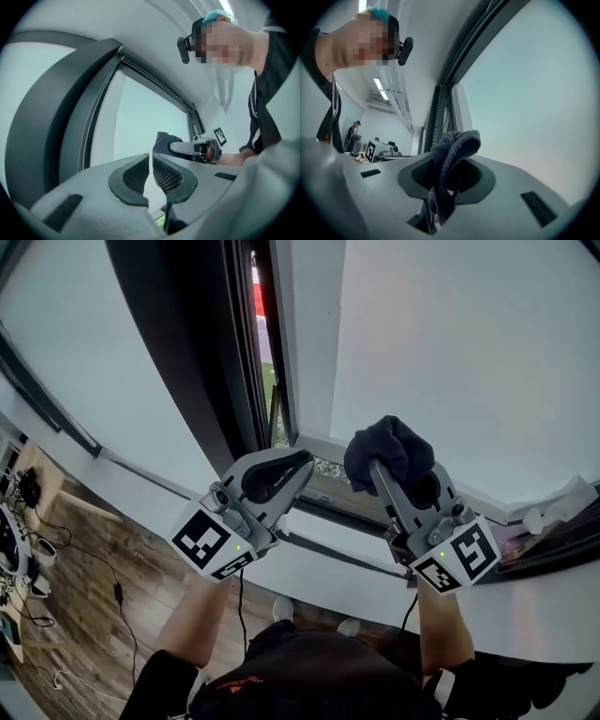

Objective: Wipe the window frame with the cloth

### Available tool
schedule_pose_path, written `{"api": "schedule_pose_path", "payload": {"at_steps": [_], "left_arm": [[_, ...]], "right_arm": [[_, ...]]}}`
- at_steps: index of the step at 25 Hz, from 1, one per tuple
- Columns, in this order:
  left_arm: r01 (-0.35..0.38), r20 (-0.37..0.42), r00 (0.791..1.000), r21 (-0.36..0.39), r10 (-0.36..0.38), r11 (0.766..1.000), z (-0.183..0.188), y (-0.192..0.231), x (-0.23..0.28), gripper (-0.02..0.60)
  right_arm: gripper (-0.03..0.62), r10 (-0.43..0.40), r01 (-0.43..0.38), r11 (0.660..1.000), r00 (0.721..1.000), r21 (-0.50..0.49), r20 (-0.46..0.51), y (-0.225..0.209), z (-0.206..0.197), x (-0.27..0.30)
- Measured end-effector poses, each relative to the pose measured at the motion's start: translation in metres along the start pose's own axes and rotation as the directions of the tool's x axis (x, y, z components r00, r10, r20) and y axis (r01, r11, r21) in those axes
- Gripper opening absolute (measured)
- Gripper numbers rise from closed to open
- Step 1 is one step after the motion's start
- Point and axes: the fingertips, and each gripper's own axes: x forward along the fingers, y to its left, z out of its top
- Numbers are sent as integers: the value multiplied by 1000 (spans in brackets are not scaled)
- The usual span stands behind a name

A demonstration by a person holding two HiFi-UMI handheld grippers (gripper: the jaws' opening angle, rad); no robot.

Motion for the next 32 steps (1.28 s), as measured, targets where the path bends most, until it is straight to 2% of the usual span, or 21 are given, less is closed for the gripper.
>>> {"api": "schedule_pose_path", "payload": {"at_steps": [2, 4, 14, 18, 22, 27, 32], "left_arm": [[-11, 16, 1000, 34, 10, 999, 20, 4, -7, 37], [-22, 24, 999, 55, 21, 998, 24, 1, -9, 37], [-45, 18, 999, 91, 43, 995, -19, -23, -17, 37], [-56, 21, 998, 107, 54, 993, -17, -20, -22, 37], [-64, 34, 998, 119, 61, 991, 5, -7, -31, 37], [-60, 38, 998, 129, 56, 990, -17, -21, -26, 37], [-62, 65, 996, 105, 55, 993, 24, 4, -47, 37]], "right_arm": [[83, 22, -22, 999, 1000, -31, 10, 13, 20, 12], [83, 41, -40, 997, 999, -58, 24, 20, 29, 14], [83, 118, -95, 982, 983, -161, 141, 27, 41, 14], [83, 143, -112, 978, 975, -178, 170, 33, 52, 23], [83, 168, -132, 972, 969, -195, 181, 47, 77, 46], [83, 180, -136, 967, 964, -216, 196, 43, 68, 36], [83, 186, -137, 961, 963, -240, 194, 68, 118, 78]]}}
